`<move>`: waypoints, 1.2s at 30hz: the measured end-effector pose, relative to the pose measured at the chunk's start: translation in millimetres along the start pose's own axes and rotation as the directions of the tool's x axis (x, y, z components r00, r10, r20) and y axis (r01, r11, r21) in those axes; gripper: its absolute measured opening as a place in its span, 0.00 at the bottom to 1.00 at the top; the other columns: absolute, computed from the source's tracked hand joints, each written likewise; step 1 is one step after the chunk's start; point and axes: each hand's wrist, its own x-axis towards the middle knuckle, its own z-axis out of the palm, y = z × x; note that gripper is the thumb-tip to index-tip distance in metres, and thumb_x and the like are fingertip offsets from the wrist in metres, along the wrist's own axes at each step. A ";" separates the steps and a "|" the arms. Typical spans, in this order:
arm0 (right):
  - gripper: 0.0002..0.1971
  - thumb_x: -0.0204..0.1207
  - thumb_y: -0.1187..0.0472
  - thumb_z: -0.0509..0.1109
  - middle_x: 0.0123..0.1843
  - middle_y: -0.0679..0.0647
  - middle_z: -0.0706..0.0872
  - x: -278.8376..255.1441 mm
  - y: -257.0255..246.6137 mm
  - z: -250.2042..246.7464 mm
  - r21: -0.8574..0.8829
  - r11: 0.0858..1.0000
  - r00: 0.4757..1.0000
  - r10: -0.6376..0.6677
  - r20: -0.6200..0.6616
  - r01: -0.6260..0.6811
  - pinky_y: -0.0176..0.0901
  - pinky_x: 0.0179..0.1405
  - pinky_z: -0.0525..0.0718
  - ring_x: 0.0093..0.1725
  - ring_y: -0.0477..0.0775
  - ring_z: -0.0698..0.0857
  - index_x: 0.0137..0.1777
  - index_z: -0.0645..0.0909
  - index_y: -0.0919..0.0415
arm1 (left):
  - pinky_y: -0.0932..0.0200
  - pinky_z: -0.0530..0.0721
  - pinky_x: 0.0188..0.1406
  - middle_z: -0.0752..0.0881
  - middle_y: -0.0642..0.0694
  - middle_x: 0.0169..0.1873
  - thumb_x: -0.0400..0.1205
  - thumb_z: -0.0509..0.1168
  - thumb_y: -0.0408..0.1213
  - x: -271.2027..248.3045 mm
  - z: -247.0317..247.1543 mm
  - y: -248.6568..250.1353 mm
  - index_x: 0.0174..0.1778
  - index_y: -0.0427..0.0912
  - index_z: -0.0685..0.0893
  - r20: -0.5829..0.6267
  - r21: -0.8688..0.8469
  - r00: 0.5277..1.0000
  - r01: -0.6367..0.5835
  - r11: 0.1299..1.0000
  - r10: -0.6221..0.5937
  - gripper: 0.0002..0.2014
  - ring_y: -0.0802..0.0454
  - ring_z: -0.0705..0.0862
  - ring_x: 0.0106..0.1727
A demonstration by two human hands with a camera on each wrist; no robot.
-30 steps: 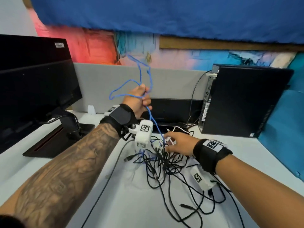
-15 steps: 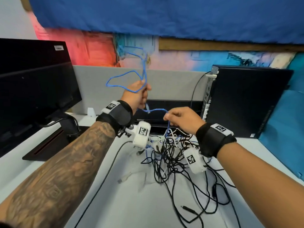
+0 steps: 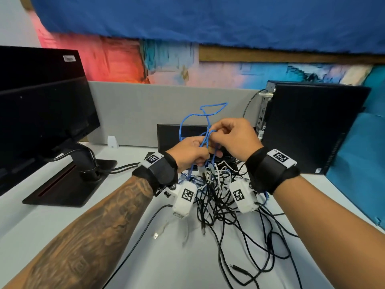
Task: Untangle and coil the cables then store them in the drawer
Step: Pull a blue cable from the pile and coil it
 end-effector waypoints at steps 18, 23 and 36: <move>0.07 0.83 0.57 0.68 0.50 0.57 0.89 -50.1 80.8 11.6 -0.648 0.761 0.844 0.356 0.400 -0.014 0.51 0.53 0.86 0.51 0.59 0.87 0.49 0.84 0.60 | 0.66 0.68 0.21 0.79 0.48 0.32 0.91 0.55 0.33 14.7 -29.8 43.7 0.47 0.41 0.78 -0.444 -0.326 0.883 -0.316 0.891 0.150 0.09 0.60 0.66 0.21; 0.06 0.80 0.56 0.75 0.41 0.50 0.85 -29.8 45.3 -10.7 -0.156 0.985 0.984 0.094 0.152 -0.070 0.42 0.49 0.83 0.42 0.46 0.84 0.56 0.87 0.49 | 0.66 0.70 0.21 0.78 0.48 0.34 0.91 0.55 0.34 15.0 -22.0 41.9 0.48 0.42 0.78 -0.391 -0.323 0.908 -0.291 0.901 0.153 0.09 0.60 0.70 0.23; 0.08 0.85 0.60 0.70 0.37 0.55 0.85 -9.6 16.1 4.8 0.035 0.999 0.992 0.027 0.125 -0.032 0.35 0.34 0.82 0.34 0.46 0.81 0.46 0.89 0.58 | 0.66 0.74 0.22 0.90 0.52 0.51 0.73 0.79 0.44 -14.1 -18.3 0.9 0.67 0.45 0.82 -0.291 0.175 0.955 0.120 0.977 -0.065 0.27 0.62 0.81 0.28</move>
